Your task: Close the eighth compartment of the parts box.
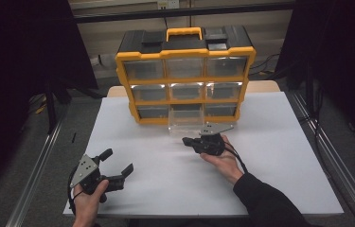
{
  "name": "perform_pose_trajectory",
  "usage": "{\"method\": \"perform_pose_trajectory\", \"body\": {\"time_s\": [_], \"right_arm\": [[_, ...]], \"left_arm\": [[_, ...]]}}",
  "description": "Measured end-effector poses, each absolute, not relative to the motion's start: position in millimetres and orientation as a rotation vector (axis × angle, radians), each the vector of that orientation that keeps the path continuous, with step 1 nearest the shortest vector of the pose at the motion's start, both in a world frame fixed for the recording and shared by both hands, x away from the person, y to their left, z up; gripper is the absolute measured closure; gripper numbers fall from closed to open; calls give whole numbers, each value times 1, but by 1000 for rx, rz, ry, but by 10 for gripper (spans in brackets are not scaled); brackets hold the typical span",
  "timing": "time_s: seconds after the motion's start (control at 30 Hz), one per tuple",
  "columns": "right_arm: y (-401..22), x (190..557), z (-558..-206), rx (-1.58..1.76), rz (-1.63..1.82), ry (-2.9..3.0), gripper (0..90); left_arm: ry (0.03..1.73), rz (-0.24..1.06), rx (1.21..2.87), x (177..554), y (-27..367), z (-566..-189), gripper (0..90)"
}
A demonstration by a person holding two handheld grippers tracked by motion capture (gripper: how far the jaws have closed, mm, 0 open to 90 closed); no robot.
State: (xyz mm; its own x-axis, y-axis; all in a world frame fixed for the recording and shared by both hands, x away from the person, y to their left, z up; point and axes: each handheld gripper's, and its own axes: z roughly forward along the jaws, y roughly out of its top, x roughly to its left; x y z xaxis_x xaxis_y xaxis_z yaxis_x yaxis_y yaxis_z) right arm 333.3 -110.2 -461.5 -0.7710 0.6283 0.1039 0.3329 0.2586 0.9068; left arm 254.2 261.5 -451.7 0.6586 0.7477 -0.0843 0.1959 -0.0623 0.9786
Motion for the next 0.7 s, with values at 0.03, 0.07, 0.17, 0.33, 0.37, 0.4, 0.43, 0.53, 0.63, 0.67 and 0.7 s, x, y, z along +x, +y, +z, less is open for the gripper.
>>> {"method": "perform_pose_trajectory", "body": {"time_s": [0.03, 0.07, 0.17, 0.33, 0.37, 0.4, 0.43, 0.53, 0.63, 0.67, 0.7], "right_arm": [[-110, 334, -462, 888, 1515, 2253, 900], [-111, 335, -462, 889, 1511, 2250, 900], [-111, 338, -463, 904, 1496, 2248, 900], [-110, 342, -463, 919, 1496, 2234, 900], [-110, 342, -464, 915, 1489, 2236, 900], [-109, 343, -465, 914, 1482, 2234, 900], [-109, 344, -465, 916, 1486, 2234, 900], [-108, 347, -467, 926, 1477, 2225, 900], [-108, 351, -467, 928, 1467, 2235, 900], [-108, 352, -467, 938, 1475, 2231, 900], [-108, 352, -467, 938, 1475, 2231, 900]], "left_arm": [[791, 543, 1613, 254, 262, -452, 27], [793, 546, 1612, 254, 262, -452, 27], [796, 544, 1606, 255, 263, -452, 28], [795, 543, 1609, 255, 263, -452, 28], [795, 543, 1610, 255, 263, -452, 28], [788, 540, 1613, 255, 263, -452, 28], [789, 542, 1616, 255, 263, -452, 28], [789, 545, 1611, 254, 262, -451, 28], [793, 533, 1607, 255, 263, -452, 28], [786, 539, 1609, 255, 264, -452, 28], [784, 542, 1611, 255, 264, -452, 28]]}}
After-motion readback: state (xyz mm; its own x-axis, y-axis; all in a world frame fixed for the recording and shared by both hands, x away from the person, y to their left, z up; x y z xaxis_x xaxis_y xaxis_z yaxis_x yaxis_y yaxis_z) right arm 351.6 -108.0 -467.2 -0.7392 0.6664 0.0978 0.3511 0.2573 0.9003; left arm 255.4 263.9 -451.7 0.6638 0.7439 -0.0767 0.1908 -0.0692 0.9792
